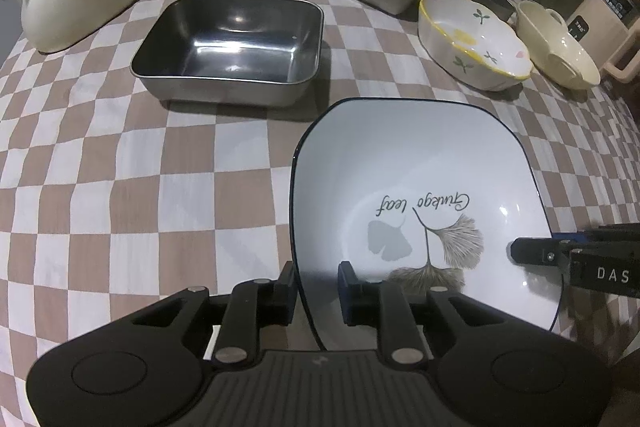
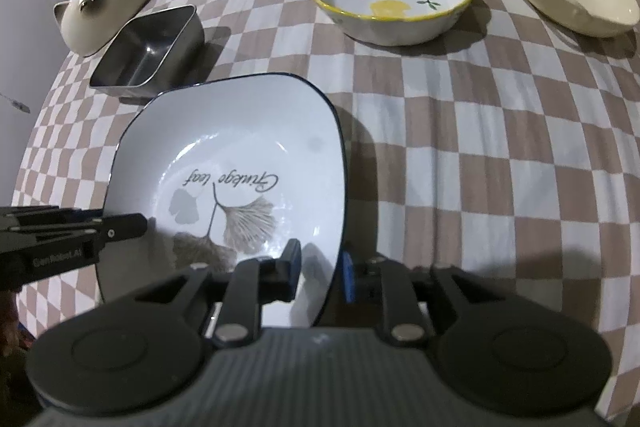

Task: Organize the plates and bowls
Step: 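Lower the white plate onto the cloth and open both tools, then move both tools toward the cream two-handled bowl beside the kettle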

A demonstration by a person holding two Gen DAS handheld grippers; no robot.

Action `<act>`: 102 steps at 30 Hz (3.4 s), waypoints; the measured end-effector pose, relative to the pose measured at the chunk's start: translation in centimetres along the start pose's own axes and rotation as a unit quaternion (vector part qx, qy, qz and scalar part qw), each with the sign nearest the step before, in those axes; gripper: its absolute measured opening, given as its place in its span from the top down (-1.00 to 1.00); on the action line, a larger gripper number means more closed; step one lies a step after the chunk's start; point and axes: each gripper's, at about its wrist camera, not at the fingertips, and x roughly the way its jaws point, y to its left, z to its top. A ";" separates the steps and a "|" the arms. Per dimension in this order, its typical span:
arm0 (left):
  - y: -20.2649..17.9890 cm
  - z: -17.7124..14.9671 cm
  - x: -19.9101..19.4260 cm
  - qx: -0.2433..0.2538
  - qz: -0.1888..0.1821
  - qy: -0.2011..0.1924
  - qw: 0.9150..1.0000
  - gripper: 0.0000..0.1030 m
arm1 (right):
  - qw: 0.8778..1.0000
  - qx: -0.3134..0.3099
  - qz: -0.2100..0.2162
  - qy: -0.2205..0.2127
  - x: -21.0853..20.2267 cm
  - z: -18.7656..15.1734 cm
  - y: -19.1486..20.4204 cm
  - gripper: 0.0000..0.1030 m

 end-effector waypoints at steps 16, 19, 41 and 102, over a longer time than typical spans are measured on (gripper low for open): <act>-0.1 0.0 -0.1 0.002 -0.011 -0.002 1.000 0.36 | 1.000 -0.010 0.004 -0.010 -0.1 -0.5 0.7 0.19; -0.2 0.1 -0.2 0.003 -0.015 -0.003 1.000 0.25 | 1.000 -0.006 0.011 -0.003 -0.1 -0.5 0.6 0.19; 0.1 0.0 -0.4 -0.004 -0.019 -0.007 1.000 -0.92 | 0.999 -0.001 0.006 -0.033 -0.2 -0.3 0.8 -0.90; -18.7 14.0 0.0 0.015 -0.192 -0.175 0.965 -1.00 | 0.883 0.356 0.006 -0.304 -9.3 5.1 -21.5 -0.99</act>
